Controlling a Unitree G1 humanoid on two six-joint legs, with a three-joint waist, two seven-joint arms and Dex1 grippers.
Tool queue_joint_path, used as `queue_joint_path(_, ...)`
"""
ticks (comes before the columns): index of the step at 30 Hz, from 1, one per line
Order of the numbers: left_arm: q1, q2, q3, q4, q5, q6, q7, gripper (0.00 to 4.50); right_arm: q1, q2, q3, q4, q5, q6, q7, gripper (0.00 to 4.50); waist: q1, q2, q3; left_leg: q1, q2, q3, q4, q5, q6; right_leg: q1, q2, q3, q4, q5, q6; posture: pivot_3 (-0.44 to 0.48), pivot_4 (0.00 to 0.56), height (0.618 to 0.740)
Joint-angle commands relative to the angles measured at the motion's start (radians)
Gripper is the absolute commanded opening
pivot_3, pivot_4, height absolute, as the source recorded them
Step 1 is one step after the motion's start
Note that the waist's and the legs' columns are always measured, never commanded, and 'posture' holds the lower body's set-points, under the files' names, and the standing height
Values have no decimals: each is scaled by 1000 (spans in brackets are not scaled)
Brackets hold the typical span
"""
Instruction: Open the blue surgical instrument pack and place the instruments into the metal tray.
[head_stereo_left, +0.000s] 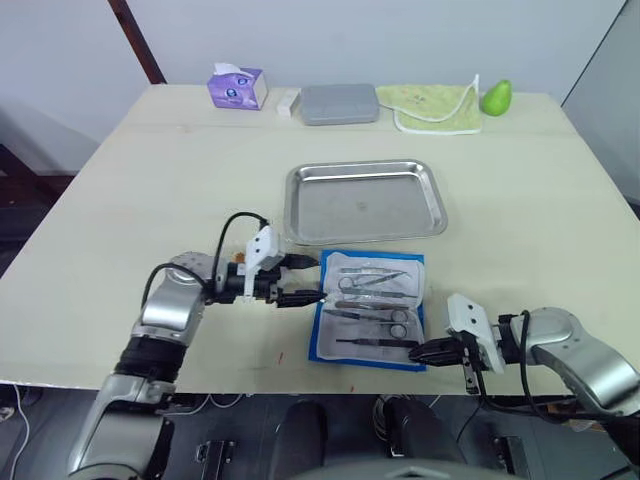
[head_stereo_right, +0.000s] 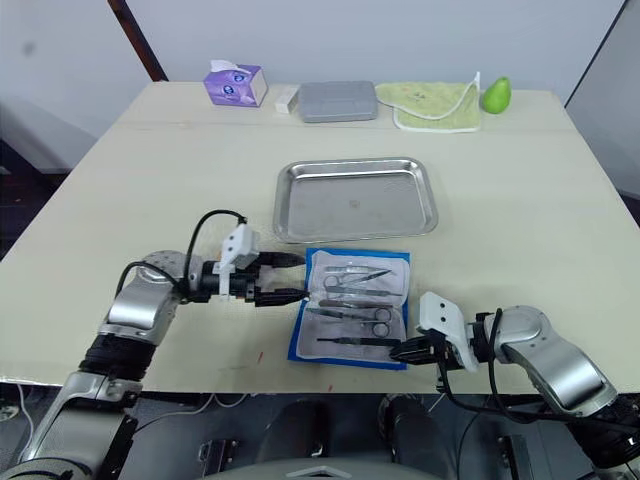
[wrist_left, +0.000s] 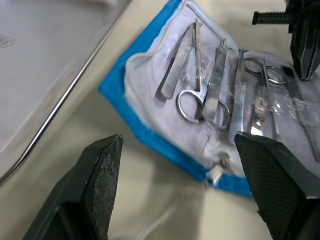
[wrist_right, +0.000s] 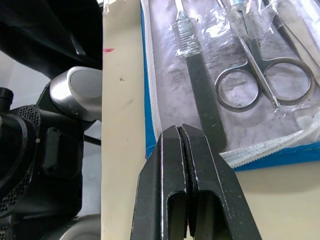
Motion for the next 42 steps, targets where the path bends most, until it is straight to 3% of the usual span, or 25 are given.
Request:
queue_joint_path(1, 57, 57, 98, -69, -95, 41, -34, 3765, -3, 4, -32, -6, 7, -2, -12, 0, 1, 0, 0, 0, 0, 0, 0, 0, 0, 0, 0, 0, 0, 0, 0, 0, 150, 740)
queue_joint_path(7, 191, 132, 239, -144, -245, 79, -122, 3765, 6, 5, -67, -32, 40, -10, -10, 0, 10, -1, 1, -1, 0, 1, 0, 0, 0, 0, -2, -1, -1, 0, 0, 0, 150, 740)
queue_joint_path(11, 279, 181, 315, -180, -305, 108, -163, 3765, 26, 34, -165, -90, 126, -21, -26, 0, 5, -3, 2, -1, 0, 1, -1, 0, 0, -2, -2, 0, -1, 0, 0, 0, 150, 740)
queue_joint_path(14, 307, 197, 343, -194, -315, 101, -165, 3852, 70, 16, -297, -176, 242, -4, -12, 702, 8, -3, 3, -2, 0, 1, -1, 0, 0, -2, -2, 0, -1, 0, 0, 0, 150, 740)
queue_joint_path(18, 330, 204, 361, -212, -328, 105, -164, 3852, 170, -37, -460, -260, 312, 10, -19, 2830, 12, -4, 3, -2, 0, 1, -1, 0, 0, -1, -3, -1, -2, -1, 1, 0, 150, 740)
queue_joint_path(20, 339, 206, 367, -217, -332, 105, -162, 3852, 211, -60, -525, -288, 334, 16, -24, 3325, 12, -4, 4, -2, 0, 2, -1, 0, 0, -2, -3, -1, -2, -1, 1, 0, 150, 740)
queue_joint_path(22, 347, 206, 373, -221, -337, 106, -161, 3852, 251, -82, -603, -311, 361, 29, -31, 4366, 7, -5, 4, -1, 0, 2, -1, 0, 0, -1, -3, 0, -2, -1, 1, 0, 150, 740)
queue_joint_path(27, 351, 199, 371, -224, -341, 104, -157, 3852, 297, -115, -686, -326, 386, 39, -29, 4447, 5, -6, 4, 0, 0, 2, -1, 0, 0, -1, -2, 0, -1, -1, 2, 0, 150, 740)
queue_joint_path(42, 308, 161, 291, -294, -338, 115, -126, 3852, 29, 78, -243, 50, 58, -260, 2, 4447, 5, -6, 6, -1, 0, 2, -2, 0, 0, -2, -2, 1, -2, 0, 0, 0, 150, 740)
